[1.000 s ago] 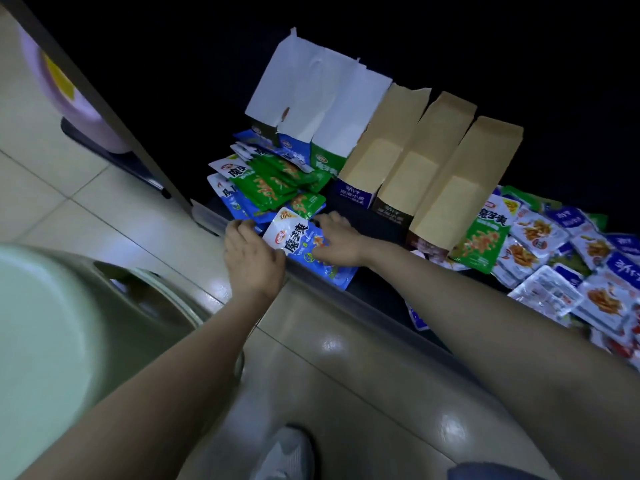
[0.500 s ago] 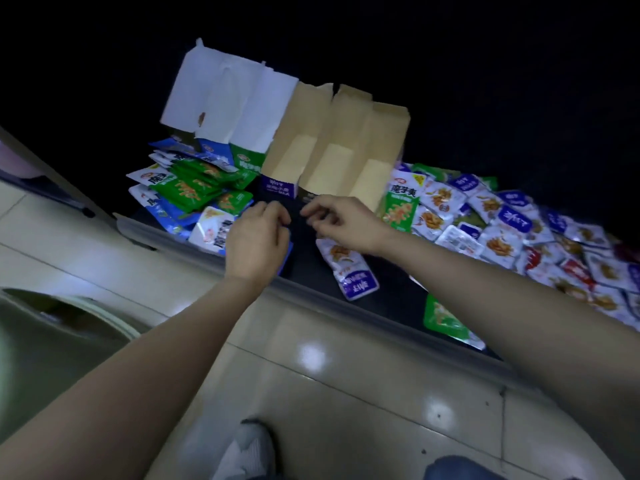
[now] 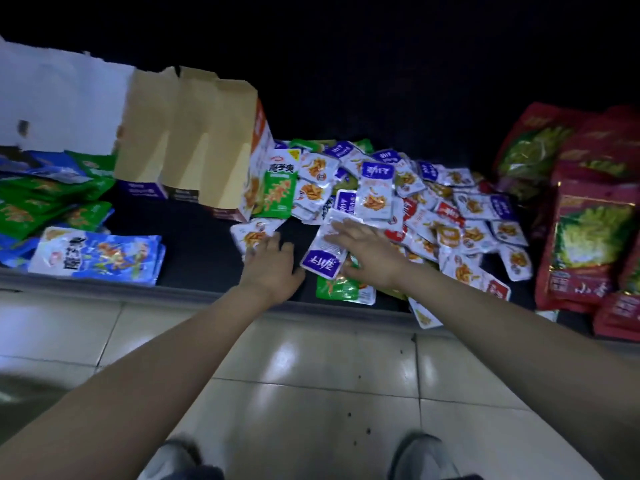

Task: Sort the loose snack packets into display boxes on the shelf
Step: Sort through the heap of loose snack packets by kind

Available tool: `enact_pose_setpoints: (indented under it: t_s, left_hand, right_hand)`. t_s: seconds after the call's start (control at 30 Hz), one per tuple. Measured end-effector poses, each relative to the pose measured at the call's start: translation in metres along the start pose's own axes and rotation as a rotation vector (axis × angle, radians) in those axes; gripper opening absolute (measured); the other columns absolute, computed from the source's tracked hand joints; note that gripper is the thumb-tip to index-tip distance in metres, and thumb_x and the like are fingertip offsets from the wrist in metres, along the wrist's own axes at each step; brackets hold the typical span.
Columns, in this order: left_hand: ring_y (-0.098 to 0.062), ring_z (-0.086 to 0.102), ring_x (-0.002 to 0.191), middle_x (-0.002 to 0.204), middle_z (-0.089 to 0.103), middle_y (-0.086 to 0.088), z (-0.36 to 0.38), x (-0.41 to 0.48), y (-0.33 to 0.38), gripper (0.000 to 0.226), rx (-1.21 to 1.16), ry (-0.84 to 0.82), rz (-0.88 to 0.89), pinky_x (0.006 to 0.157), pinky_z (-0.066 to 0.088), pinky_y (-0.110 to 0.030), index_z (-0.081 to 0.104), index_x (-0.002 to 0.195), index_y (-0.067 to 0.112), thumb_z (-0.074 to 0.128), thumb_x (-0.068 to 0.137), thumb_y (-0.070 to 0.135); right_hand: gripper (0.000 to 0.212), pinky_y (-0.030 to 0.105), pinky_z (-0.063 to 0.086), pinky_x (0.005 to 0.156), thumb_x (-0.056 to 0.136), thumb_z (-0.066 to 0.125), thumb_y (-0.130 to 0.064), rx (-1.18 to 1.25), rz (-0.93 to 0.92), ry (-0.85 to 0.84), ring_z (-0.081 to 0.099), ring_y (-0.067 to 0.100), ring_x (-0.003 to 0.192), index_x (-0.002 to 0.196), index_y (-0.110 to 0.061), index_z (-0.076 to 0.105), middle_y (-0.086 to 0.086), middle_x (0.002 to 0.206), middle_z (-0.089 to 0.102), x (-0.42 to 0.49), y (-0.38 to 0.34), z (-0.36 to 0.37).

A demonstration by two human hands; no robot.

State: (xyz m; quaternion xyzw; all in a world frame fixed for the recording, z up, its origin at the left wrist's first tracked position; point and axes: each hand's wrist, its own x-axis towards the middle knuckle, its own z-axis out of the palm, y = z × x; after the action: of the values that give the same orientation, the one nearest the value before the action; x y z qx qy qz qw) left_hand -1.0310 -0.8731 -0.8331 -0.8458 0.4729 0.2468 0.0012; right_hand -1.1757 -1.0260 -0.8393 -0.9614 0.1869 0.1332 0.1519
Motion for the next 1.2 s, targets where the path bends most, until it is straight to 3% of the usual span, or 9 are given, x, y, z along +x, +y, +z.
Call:
enact_pose_setpoints:
  t_s: [0.2, 0.43, 0.63, 0.77, 0.8, 0.87, 0.97, 1.07, 1.2]
  left_hand:
    - [-0.028, 0.030, 0.137, 0.147, 0.035, -0.010, 0.006, 0.007, 0.020, 0.049, -0.053, 0.109, 0.125, 0.109, 0.030, -0.037, 0.042, 0.143, 0.020, 0.050, 0.097, 0.035]
    - [-0.030, 0.005, 0.147, 0.161, 0.002, -0.011, 0.007, 0.005, 0.023, 0.061, 0.067, 0.069, 0.225, 0.119, 0.009, -0.042, 0.024, 0.152, 0.037, 0.047, 0.097, 0.048]
    - [-0.030, 0.011, 0.144, 0.157, 0.012, -0.014, 0.008, 0.010, 0.032, 0.073, 0.051, 0.098, 0.155, 0.119, 0.013, -0.041, 0.031, 0.148, 0.012, 0.048, 0.093, 0.057]
    - [-0.029, 0.014, 0.140, 0.152, 0.021, -0.012, 0.006, 0.010, 0.036, 0.061, -0.123, 0.054, 0.108, 0.115, 0.014, -0.036, 0.040, 0.145, 0.019, 0.052, 0.094, 0.050]
    - [-0.029, 0.016, 0.139, 0.150, 0.024, -0.011, 0.006, 0.011, 0.037, 0.058, -0.182, 0.052, 0.081, 0.115, 0.015, -0.035, 0.042, 0.144, 0.020, 0.053, 0.094, 0.048]
    - [-0.027, 0.019, 0.138, 0.148, 0.031, -0.006, 0.004, 0.015, 0.040, 0.047, -0.324, 0.061, 0.011, 0.114, 0.016, -0.032, 0.050, 0.139, 0.021, 0.054, 0.096, 0.040]
    - [-0.026, 0.025, 0.134, 0.141, 0.042, 0.000, 0.002, 0.021, 0.039, 0.025, -0.502, 0.068, -0.046, 0.110, 0.017, -0.031, 0.065, 0.117, 0.026, 0.051, 0.097, 0.032]
    - [-0.027, 0.027, 0.133, 0.138, 0.047, 0.001, 0.004, 0.023, 0.037, 0.020, -0.555, 0.063, -0.070, 0.107, 0.018, -0.031, 0.069, 0.105, 0.030, 0.052, 0.096, 0.031]
    - [-0.028, 0.025, 0.134, 0.117, 0.051, -0.002, -0.004, 0.013, 0.043, 0.026, -0.753, 0.141, -0.124, 0.107, 0.028, -0.032, 0.069, 0.114, 0.022, 0.048, 0.099, 0.028]
  right_hand:
    - [0.070, 0.038, 0.008, 0.115, 0.092, 0.060, -0.040, -0.009, 0.062, 0.112, 0.005, 0.015, 0.149, 0.152, -0.031, 0.025, -0.005, 0.163, 0.010, -0.009, 0.028, -0.007]
    - [0.069, 0.044, 0.015, 0.116, 0.092, 0.058, -0.044, 0.044, 0.180, 0.154, 0.012, 0.019, 0.148, 0.151, -0.024, 0.028, 0.000, 0.162, 0.016, -0.037, 0.061, -0.016]
    - [0.068, 0.043, 0.016, 0.113, 0.087, 0.058, -0.037, 0.035, 0.402, 0.249, 0.020, 0.028, 0.144, 0.147, -0.017, 0.034, 0.011, 0.156, 0.026, -0.055, 0.080, -0.012]
    - [0.039, 0.040, 0.039, 0.096, 0.086, 0.060, -0.032, 0.120, 0.227, 0.511, 0.053, 0.027, 0.108, 0.120, -0.013, 0.058, 0.009, 0.117, 0.056, -0.036, 0.039, -0.018]
    - [0.027, 0.038, 0.046, 0.086, 0.088, 0.061, -0.036, 0.143, 0.225, 0.483, 0.058, 0.023, 0.090, 0.103, -0.014, 0.063, 0.005, 0.099, 0.060, -0.030, 0.025, -0.018]
    - [0.048, 0.032, 0.047, 0.061, 0.087, 0.056, -0.060, 0.059, 0.366, 0.254, 0.055, 0.019, 0.064, 0.070, -0.015, 0.054, 0.000, 0.069, 0.054, -0.017, 0.001, -0.016]
    - [0.060, 0.028, 0.034, 0.053, 0.079, 0.058, -0.071, -0.037, 0.527, 0.043, 0.051, 0.019, 0.066, 0.063, -0.016, 0.041, -0.001, 0.064, 0.046, -0.005, -0.013, -0.010]
    - [0.051, 0.028, 0.036, 0.054, 0.082, 0.071, -0.050, 0.351, 0.559, 0.051, 0.050, 0.018, 0.065, 0.061, -0.015, 0.042, 0.001, 0.062, 0.046, -0.005, -0.009, -0.010]
    - [0.027, 0.027, 0.043, 0.077, 0.086, 0.073, -0.024, 1.064, 0.511, 0.171, 0.053, 0.011, 0.075, 0.076, -0.015, 0.051, -0.001, 0.074, 0.054, -0.016, 0.001, -0.018]
